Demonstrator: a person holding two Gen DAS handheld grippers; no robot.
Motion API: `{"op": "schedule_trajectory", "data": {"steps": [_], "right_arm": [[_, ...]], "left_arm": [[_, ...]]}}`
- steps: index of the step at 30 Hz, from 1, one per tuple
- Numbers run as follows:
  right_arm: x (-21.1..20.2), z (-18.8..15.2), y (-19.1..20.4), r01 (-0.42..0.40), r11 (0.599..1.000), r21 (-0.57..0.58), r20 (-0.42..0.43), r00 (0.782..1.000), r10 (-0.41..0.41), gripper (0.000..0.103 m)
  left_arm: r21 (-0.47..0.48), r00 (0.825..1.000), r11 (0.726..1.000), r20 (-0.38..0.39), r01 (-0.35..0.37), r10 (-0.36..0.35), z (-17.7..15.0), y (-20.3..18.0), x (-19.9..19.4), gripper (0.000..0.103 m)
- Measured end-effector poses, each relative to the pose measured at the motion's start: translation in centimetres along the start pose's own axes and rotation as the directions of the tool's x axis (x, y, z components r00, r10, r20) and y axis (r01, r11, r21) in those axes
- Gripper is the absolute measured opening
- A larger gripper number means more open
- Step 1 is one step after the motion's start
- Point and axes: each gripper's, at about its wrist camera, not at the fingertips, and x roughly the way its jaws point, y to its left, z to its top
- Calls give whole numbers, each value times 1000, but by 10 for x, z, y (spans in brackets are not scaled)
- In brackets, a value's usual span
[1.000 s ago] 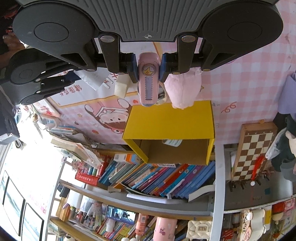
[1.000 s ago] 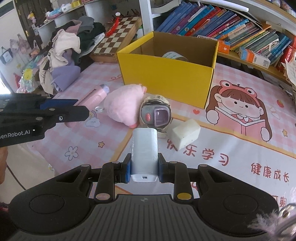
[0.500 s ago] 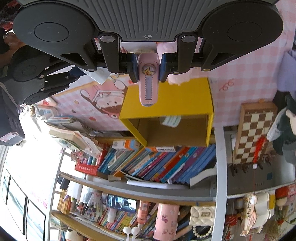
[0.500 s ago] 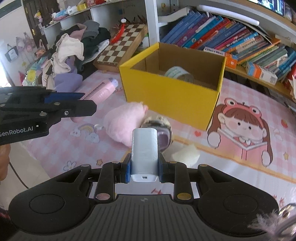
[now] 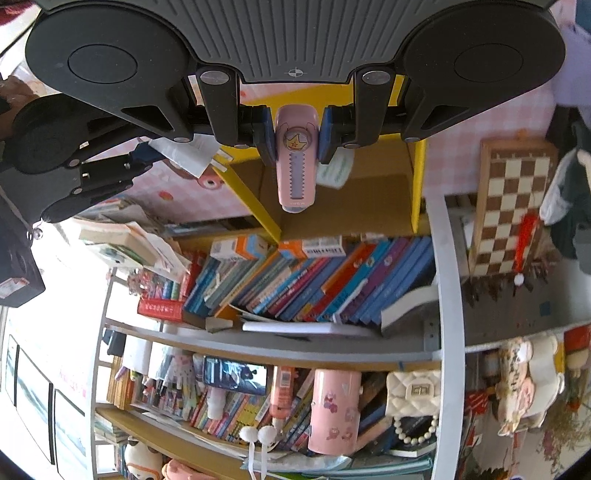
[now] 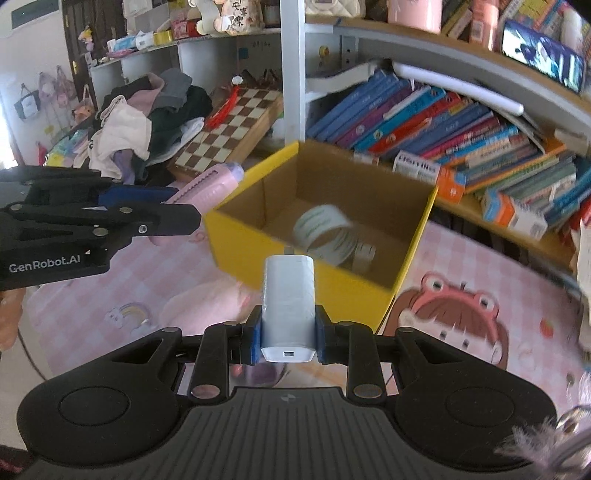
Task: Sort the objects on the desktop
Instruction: 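Lift and carry the pink stick and white adapter with both tools over the yellow box, then open the left tool dropping the pink stick while the right tool releases the adapter into the box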
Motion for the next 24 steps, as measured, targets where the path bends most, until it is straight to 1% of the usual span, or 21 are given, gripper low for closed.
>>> {"op": "schedule_trajectory", "data": {"steps": [5,9,18,24], "right_arm": [[14,17,-15,10,999,-33,5,1000,-10,25],[30,28,-27,8,999,-36,-2,1000,-8,25],[69,45,-43,27,997,-75,-29,999,-29,25],[101,49,-48,24,993,-113,-83,996,-34,25]], "left_arm": [[11,1000,1000,6,-23,23,14,6,22,23],[10,999,999,-5,-44,44,21,13,41,23],[22,992,996,-90,-81,83,20,32,85,23],[29,985,995,-140,-96,99,19,44,112,23]]}}
